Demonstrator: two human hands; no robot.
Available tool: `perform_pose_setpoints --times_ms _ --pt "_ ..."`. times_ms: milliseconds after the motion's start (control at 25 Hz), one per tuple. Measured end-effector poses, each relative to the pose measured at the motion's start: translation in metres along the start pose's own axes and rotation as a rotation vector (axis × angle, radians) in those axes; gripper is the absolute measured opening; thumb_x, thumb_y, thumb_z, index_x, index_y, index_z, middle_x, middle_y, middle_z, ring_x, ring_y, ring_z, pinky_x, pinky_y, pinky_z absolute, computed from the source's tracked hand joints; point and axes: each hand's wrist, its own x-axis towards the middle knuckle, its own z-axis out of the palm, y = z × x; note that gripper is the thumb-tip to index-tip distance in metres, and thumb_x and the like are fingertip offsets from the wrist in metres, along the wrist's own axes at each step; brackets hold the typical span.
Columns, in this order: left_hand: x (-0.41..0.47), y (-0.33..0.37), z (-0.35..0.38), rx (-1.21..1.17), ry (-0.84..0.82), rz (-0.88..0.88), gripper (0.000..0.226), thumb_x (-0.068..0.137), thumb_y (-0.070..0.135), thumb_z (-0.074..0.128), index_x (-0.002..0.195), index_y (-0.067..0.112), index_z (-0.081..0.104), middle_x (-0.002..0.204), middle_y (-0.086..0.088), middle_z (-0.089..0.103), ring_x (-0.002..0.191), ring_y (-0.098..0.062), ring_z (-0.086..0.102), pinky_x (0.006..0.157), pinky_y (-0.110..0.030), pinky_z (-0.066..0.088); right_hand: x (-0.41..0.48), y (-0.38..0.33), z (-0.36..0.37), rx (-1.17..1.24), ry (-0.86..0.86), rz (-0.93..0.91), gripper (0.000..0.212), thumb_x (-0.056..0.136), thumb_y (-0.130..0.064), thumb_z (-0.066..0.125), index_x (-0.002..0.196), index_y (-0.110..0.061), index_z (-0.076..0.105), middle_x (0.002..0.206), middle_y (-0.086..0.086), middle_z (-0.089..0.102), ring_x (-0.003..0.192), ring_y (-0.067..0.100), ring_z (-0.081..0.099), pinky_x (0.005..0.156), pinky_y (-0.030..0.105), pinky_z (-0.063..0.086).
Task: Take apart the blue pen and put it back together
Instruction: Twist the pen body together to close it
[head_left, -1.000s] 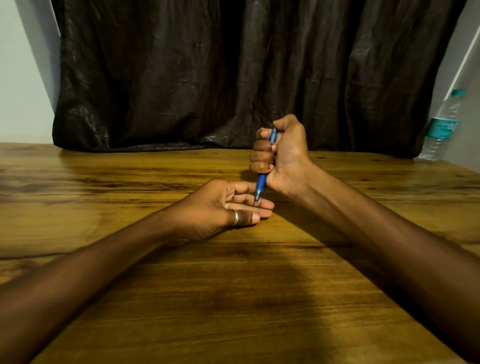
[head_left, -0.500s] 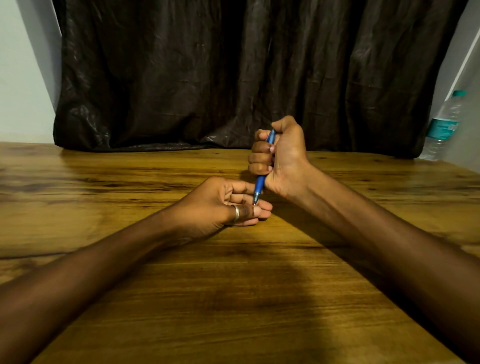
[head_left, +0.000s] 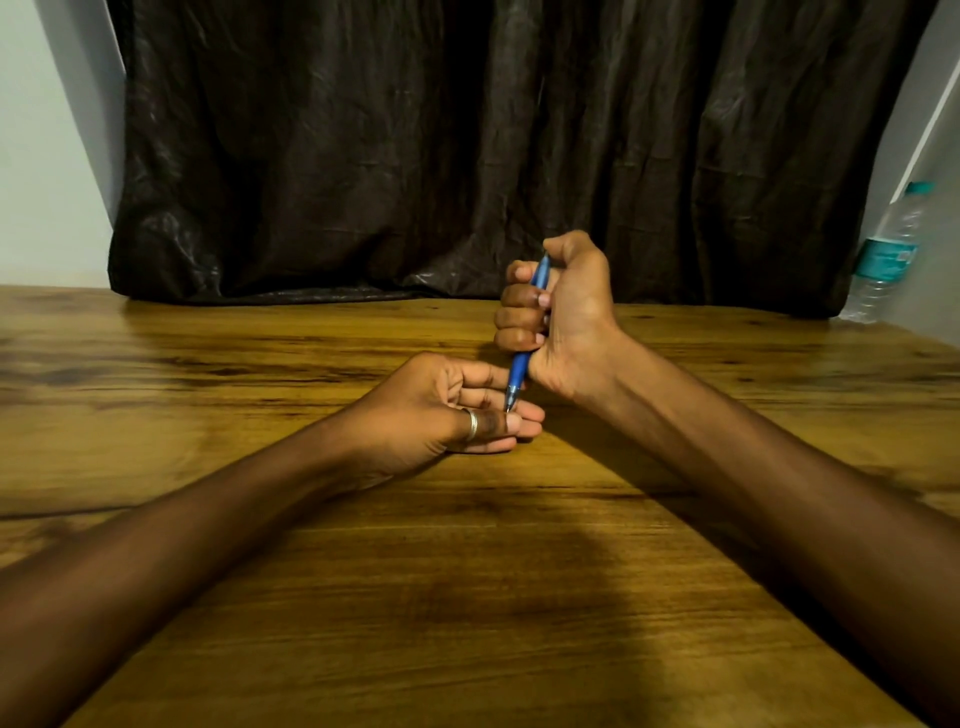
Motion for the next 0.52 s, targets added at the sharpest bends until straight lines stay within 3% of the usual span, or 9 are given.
perform_pose_setpoints --times_ms 200,280,400,520 --pt "-0.0031 0.0037 0.0024 0.003 0.018 0.006 0.042 0.086 -0.011 0.069 0.125 0.003 0.065 0.111 -0.015 0.079 0.1 -0.02 0.077 0.087 -0.028 0.062 -0.0013 -0.0014 -0.0005 0.024 0.005 0.001 0.041 0.092 -0.043 0.037 0.061 -0.016 0.044 0.045 -0.008 0.025 0.035 0.007 0.018 0.037 0.017 0.013" --pt "-0.0042 0.0066 0.0057 -0.031 0.045 0.014 0.043 0.08 -0.002 0.075 0.121 0.007 0.067 0.11 -0.016 0.079 0.097 -0.02 0.078 0.085 -0.028 0.062 -0.001 -0.0023 -0.0013 0.038 0.008 0.002 0.041 0.092 -0.043 0.038 0.061 -0.016 0.045 0.044 -0.008 0.026 0.035 0.008 0.019 0.035 0.017 0.014" --pt "-0.0025 0.0082 0.0085 -0.052 0.129 0.024 0.028 0.085 0.02 0.072 0.111 0.011 0.07 0.103 -0.015 0.08 0.089 -0.019 0.078 0.08 -0.026 0.063 -0.0008 -0.0007 -0.0008 0.041 0.0 0.021 0.041 0.092 -0.042 0.037 0.061 -0.016 0.044 0.043 -0.007 0.026 0.034 0.008 0.019 0.037 0.017 0.014" --pt "0.0003 0.0072 0.0083 -0.028 0.195 0.021 0.016 0.097 0.022 0.064 0.105 0.01 0.071 0.093 -0.01 0.081 0.083 -0.017 0.079 0.074 -0.024 0.063 -0.001 0.0034 0.0028 0.017 -0.007 0.024 0.041 0.094 -0.042 0.036 0.063 -0.015 0.044 0.043 -0.006 0.028 0.034 0.008 0.021 0.041 0.019 0.017"
